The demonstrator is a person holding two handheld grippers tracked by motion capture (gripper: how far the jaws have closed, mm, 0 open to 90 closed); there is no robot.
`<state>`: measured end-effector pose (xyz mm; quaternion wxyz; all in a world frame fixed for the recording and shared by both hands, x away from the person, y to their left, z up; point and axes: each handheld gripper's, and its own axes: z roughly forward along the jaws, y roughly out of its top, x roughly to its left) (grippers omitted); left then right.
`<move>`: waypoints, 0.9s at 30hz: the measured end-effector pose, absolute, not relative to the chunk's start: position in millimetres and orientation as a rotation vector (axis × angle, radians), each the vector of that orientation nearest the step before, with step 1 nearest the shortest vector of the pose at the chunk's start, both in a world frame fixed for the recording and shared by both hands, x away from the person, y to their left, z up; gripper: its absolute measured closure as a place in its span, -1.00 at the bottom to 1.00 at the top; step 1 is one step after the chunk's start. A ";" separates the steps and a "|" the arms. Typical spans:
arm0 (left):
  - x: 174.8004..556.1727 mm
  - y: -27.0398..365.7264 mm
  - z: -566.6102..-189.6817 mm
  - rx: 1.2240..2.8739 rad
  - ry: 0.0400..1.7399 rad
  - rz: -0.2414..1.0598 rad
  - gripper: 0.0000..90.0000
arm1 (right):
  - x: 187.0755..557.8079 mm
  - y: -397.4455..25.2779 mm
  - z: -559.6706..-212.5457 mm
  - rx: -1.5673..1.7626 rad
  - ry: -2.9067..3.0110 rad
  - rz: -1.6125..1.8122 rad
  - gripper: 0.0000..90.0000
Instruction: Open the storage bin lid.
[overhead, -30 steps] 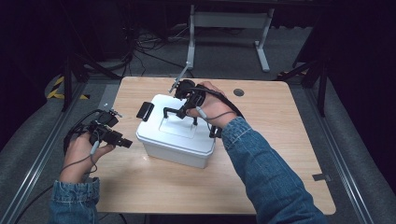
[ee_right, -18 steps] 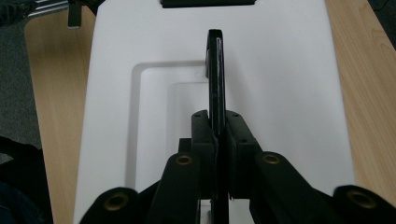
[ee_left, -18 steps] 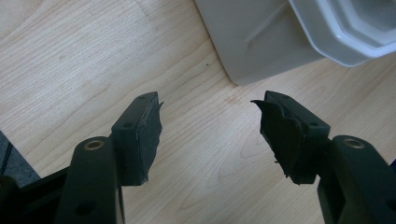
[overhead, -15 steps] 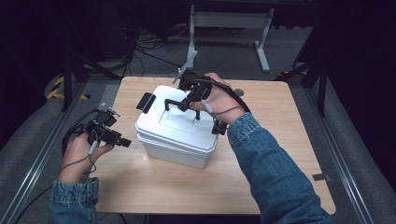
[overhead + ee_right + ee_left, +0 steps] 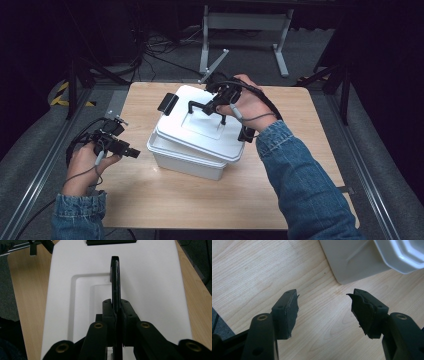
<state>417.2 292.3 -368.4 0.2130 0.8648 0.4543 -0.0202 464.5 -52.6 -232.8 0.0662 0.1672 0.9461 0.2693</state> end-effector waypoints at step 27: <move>416.9 289.4 -369.2 2.413 1.257 -0.058 -0.14 | 460.5 -170.7 -218.4 0.811 2.703 0.810 0.88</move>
